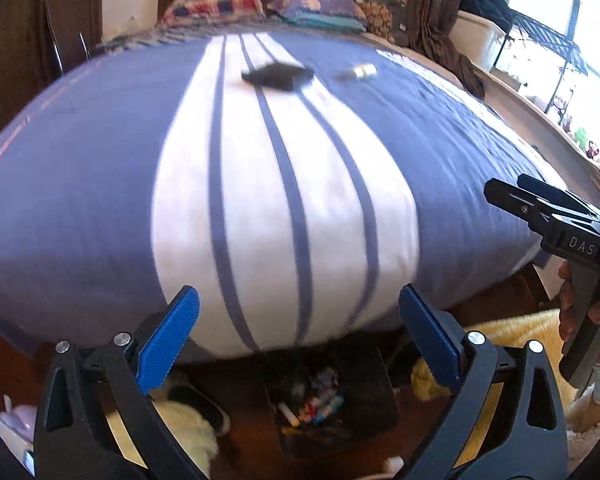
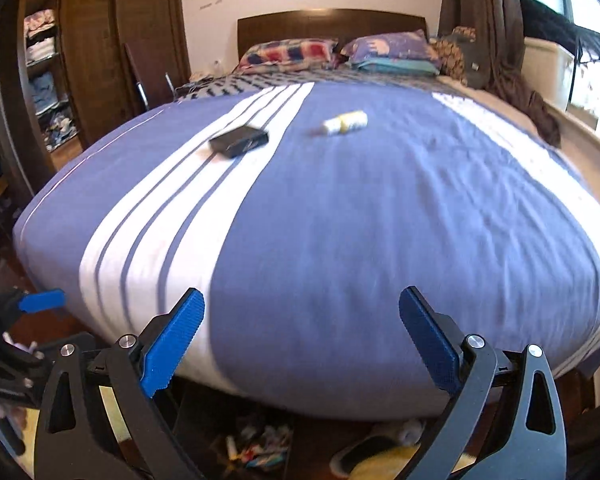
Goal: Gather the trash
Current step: 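Raise both open tools over the bed toward the black box and yellow bottle, then grasp the yellow bottle with the right tool while the left tool grasps the black box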
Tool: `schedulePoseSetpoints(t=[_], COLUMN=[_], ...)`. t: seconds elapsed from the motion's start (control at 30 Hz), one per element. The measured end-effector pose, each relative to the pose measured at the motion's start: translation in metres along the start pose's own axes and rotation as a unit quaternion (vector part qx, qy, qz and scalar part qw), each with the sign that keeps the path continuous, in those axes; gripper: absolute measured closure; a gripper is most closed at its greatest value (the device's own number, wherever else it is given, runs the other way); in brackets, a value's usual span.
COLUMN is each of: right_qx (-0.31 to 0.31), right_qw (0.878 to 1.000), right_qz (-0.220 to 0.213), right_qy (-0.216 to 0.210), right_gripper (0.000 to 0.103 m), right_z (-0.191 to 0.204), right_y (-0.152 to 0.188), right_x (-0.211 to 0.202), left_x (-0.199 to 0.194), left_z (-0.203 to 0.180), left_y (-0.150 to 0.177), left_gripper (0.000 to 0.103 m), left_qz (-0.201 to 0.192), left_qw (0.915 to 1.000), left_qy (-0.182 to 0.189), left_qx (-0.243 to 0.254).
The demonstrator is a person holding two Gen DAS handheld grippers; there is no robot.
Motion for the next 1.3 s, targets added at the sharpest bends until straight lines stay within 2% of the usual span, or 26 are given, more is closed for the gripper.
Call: schedulePoseSetpoints(t=[0.17,0.3,0.6,0.83,1.2,1.3], right_qx=[-0.005,-0.001,0.004,0.012,0.057,0.075], right_qw=[1.000,0.999,0.998,0.997,0.996,0.994], right_qz=[-0.004,0.003,0.025,0.035,0.063,0.073], right_qy=[0.023,0.033,0.051,0.065,0.035,0.025], right_gripper=[0.005,0.005,0.005,0.005,0.006,0.010], right_z=[-0.016,-0.030,-0.051,-0.070,-0.087,-0.094], right_y=[-0.038,-0.067,-0.119,-0.153,-0.183,-0.187], right_x=[0.019,0.043,0.107,0.153,0.217,0.231], left_x=[0.015,0.029,0.088,0.134,0.179,0.188], left_z=[0.011,0.018,0.010,-0.004,-0.019,-0.024], left_y=[-0.043,-0.075,-0.142,-0.171,-0.204,-0.214], left_gripper=[0.008,0.008,0.008,0.008,0.008,0.008], left_qz=[-0.020,-0.032,-0.014,0.007,0.031,0.035], left_qw=[0.9995,0.9991,0.9998,0.9999,0.9992,0.9991], left_qy=[-0.022,-0.026,-0.013,-0.003,0.023,0.025], left_qx=[0.005,0.005,0.009,0.011,0.004,0.001])
Point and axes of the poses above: each gripper's, at about its wrist camera, not at the fingertips, and x roughly the way its jaws point, z to its left, y to its underside, the point moved 3 cm from there along x, roughly the way its jaws point, and after that the axes turned 10 degrees about -y, right-handed, at the moved point
